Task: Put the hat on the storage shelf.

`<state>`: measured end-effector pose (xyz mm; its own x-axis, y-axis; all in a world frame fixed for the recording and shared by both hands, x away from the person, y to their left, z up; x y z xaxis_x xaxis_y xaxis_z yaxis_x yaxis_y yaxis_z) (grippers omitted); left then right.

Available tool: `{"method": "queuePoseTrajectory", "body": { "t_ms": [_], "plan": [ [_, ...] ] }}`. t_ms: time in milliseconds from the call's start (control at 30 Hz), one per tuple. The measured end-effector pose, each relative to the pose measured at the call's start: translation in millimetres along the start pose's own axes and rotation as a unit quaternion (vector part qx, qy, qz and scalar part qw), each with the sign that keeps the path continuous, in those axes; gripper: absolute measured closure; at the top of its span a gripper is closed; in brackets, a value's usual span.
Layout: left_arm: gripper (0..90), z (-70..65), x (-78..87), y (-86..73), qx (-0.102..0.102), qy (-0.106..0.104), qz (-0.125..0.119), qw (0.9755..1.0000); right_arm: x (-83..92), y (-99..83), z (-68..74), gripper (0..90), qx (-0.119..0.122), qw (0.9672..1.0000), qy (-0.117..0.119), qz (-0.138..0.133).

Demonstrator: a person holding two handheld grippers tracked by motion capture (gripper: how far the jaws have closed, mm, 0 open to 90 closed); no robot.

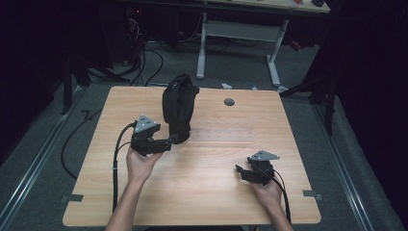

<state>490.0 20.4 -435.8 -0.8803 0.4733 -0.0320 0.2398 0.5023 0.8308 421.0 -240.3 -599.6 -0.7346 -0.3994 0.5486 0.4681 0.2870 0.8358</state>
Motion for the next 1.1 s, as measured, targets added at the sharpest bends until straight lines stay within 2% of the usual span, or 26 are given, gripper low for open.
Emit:
{"method": "queuePoseTrajectory", "body": {
  "t_ms": [200, 500, 867, 1100],
  "plan": [
    [24.7, 7.9, 8.3, 1.7, 0.004, 0.006, -0.001, 1.0, 0.0, 0.0, -0.1, 38.7, 0.0, 1.0, 0.0, 0.0],
    [24.7, 11.3, 18.3, 1.1, 0.01, 0.005, 0.0, 0.9999, 0.0, 0.0, -0.1, 38.7, 0.0, 1.0, 0.0, 0.0],
    [25.1, 22.8, 28.7, -4.5, 0.016, 0.016, 0.002, 0.9997, 0.0, 0.0, 0.0, 38.7, -0.001, 1.0, 0.0, 0.0],
    [25.1, 24.7, 33.7, -8.2, 0.02, 0.016, 0.005, 0.9997, 0.0, 0.0, 0.0, 38.7, -0.001, 1.0, -0.001, 0.0]
  ]
}}
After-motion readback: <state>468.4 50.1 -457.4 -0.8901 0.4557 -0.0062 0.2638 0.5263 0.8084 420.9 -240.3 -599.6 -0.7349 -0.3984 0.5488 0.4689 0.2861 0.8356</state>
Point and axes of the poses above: each handheld gripper's, and its own axes: x roughly backward along the jaws, y roughly out of its top, z roughly to its left, the point moved 10 cm from there along -x, roughly forward along the jaws, and after that the axes turned 10 degrees about -z, right-handed, at the moved point
